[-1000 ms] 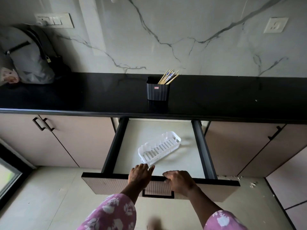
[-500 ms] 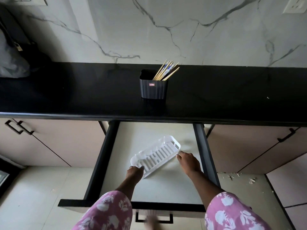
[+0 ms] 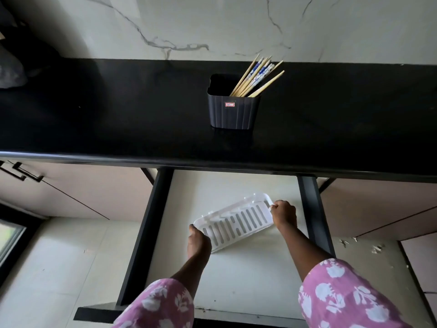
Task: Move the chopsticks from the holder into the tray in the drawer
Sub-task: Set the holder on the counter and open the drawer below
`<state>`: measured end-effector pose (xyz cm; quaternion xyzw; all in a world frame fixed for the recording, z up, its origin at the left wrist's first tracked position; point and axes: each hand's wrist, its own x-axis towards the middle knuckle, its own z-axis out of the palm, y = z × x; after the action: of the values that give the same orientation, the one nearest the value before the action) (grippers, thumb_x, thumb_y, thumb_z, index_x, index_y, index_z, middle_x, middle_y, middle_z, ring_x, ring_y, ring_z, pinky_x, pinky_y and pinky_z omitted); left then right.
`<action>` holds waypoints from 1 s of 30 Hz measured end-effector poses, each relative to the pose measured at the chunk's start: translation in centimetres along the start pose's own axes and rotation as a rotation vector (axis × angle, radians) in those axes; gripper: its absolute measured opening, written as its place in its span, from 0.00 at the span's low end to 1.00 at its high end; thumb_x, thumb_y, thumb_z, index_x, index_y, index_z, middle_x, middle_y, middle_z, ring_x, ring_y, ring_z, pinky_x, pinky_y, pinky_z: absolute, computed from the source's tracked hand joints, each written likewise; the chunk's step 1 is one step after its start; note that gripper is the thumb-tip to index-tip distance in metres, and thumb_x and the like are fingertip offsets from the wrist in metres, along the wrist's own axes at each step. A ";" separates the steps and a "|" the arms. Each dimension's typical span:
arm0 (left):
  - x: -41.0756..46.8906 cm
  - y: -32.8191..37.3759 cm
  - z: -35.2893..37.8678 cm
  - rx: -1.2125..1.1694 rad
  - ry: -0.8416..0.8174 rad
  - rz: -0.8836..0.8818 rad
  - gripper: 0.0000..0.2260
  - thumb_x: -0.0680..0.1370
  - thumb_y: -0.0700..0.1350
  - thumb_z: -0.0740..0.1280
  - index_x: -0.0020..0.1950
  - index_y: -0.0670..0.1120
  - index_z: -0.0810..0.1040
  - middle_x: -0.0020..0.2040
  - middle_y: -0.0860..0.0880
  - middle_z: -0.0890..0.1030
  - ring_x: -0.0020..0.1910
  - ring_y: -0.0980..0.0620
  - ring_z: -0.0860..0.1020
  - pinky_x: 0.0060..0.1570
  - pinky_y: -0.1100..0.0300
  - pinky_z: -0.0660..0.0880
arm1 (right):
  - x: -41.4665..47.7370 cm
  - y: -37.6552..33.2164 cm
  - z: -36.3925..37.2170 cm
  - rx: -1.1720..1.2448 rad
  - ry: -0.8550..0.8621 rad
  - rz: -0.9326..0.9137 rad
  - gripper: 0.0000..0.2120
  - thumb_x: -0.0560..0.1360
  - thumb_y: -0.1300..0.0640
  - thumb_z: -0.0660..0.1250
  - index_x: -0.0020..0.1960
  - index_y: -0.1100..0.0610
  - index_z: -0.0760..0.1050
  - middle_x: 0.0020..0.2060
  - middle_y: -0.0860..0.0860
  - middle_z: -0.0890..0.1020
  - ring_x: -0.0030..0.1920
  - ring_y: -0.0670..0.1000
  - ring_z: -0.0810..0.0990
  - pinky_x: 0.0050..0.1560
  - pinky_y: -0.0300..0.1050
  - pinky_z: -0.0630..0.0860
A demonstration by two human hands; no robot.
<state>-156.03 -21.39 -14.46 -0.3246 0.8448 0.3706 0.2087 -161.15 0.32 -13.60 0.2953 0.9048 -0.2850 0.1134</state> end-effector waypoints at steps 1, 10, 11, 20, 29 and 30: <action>0.0 0.1 -0.4 0.019 -0.006 0.021 0.23 0.75 0.31 0.50 0.69 0.42 0.62 0.52 0.38 0.78 0.49 0.40 0.78 0.44 0.52 0.74 | -0.4 0.4 0.0 0.000 0.030 0.019 0.10 0.77 0.62 0.60 0.52 0.66 0.77 0.52 0.65 0.80 0.56 0.63 0.76 0.48 0.48 0.74; -0.9 -1.7 -2.7 0.080 -0.031 0.197 0.24 0.72 0.28 0.51 0.66 0.37 0.71 0.59 0.36 0.77 0.55 0.38 0.75 0.42 0.57 0.70 | -6.1 4.3 1.0 0.129 0.157 0.177 0.08 0.71 0.73 0.60 0.43 0.69 0.78 0.45 0.66 0.81 0.49 0.64 0.78 0.40 0.44 0.69; -1.3 -2.0 -2.9 0.080 -0.033 0.218 0.25 0.72 0.27 0.51 0.67 0.38 0.71 0.58 0.36 0.77 0.55 0.38 0.75 0.41 0.57 0.69 | -7.0 4.5 1.0 0.150 0.163 0.186 0.08 0.71 0.73 0.59 0.43 0.70 0.77 0.45 0.67 0.81 0.49 0.65 0.78 0.40 0.44 0.68; -2.8 -3.5 -3.0 0.149 -0.133 0.257 0.30 0.74 0.29 0.50 0.76 0.42 0.60 0.69 0.39 0.71 0.58 0.40 0.75 0.41 0.57 0.71 | -10.8 6.3 1.4 0.252 0.181 0.221 0.11 0.70 0.75 0.57 0.42 0.71 0.78 0.43 0.68 0.81 0.45 0.65 0.78 0.38 0.45 0.68; -2.4 -4.1 -2.0 0.104 -0.109 0.204 0.31 0.75 0.29 0.49 0.77 0.45 0.56 0.69 0.39 0.70 0.56 0.40 0.75 0.40 0.57 0.71 | -10.4 6.6 1.8 0.255 0.205 0.162 0.20 0.68 0.76 0.56 0.24 0.56 0.61 0.31 0.61 0.71 0.37 0.57 0.68 0.36 0.44 0.61; -2.1 -4.0 -2.0 0.097 -0.101 0.200 0.31 0.74 0.29 0.49 0.77 0.45 0.56 0.68 0.39 0.71 0.56 0.39 0.75 0.41 0.56 0.72 | -10.4 6.5 1.9 0.248 0.200 0.159 0.18 0.68 0.76 0.56 0.25 0.58 0.62 0.31 0.63 0.72 0.37 0.57 0.68 0.36 0.44 0.61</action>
<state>-151.92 -24.13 -13.91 -0.2092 0.8783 0.3640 0.2287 -148.91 -1.34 -14.14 0.4046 0.8433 -0.3537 0.0075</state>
